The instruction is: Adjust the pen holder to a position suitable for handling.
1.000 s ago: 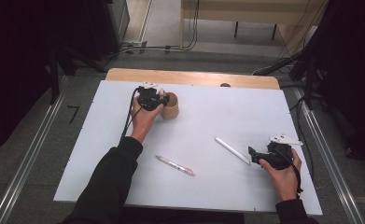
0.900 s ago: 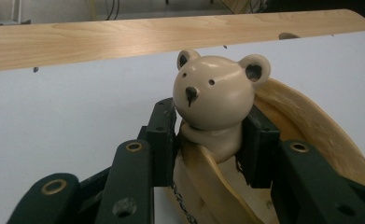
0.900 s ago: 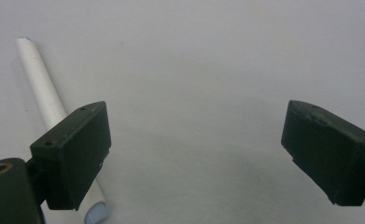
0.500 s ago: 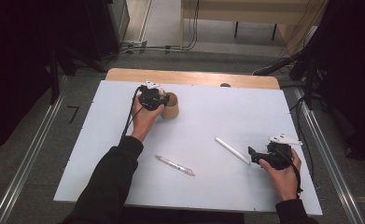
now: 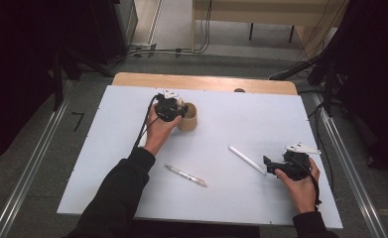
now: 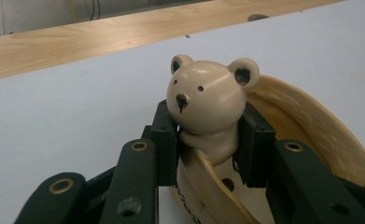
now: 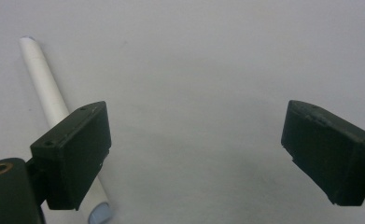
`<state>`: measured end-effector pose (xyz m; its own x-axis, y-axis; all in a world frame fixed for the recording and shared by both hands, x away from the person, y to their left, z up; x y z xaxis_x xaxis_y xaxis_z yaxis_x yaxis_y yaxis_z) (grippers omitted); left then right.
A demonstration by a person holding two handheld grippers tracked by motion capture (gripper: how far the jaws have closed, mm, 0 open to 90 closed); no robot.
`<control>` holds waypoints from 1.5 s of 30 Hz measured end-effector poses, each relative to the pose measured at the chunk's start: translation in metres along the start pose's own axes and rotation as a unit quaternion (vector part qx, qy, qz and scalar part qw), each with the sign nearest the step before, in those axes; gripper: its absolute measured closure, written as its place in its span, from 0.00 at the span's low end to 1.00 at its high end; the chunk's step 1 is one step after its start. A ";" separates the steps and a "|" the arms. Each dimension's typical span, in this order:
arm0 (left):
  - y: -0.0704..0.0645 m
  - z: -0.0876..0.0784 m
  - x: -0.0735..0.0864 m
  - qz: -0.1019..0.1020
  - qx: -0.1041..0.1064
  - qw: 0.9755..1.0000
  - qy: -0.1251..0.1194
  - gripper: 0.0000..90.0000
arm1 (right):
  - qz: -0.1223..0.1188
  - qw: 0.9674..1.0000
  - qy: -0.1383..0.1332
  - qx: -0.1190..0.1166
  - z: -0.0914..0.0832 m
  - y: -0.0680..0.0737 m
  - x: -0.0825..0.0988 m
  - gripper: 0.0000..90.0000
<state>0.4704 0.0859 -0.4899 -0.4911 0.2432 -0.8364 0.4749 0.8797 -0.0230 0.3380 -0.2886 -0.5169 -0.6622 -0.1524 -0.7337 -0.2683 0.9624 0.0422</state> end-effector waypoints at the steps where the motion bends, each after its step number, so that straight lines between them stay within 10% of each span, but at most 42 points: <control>1: -0.006 0.000 0.000 0.002 0.005 1.000 0.000 0.73 | 0.000 1.000 0.000 0.000 0.000 0.000 0.000 0.08; 22: -0.070 -0.009 0.009 0.025 0.058 0.998 0.007 0.72 | -0.012 1.000 -0.004 -0.014 0.001 0.008 -0.001 0.08; 45: -0.072 -0.029 0.007 -0.005 0.059 0.998 -0.026 0.41 | -0.017 0.999 -0.006 -0.031 0.001 0.013 -0.001 0.08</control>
<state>0.4115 0.0366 -0.4783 -0.4592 0.2112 -0.8629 0.5540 0.8274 -0.0923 0.3358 -0.2759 -0.5169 -0.6431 -0.1821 -0.7438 -0.3345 0.9406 0.0589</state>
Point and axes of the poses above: each handheld gripper's, and its own axes: z roughly forward along the jaws, x roughly out of its underside, y roughly to its left, the point moved 4 cm from there along z, roughly forward along the jaws, and after that the axes turned 5 degrees about z, right-handed, at the moved point
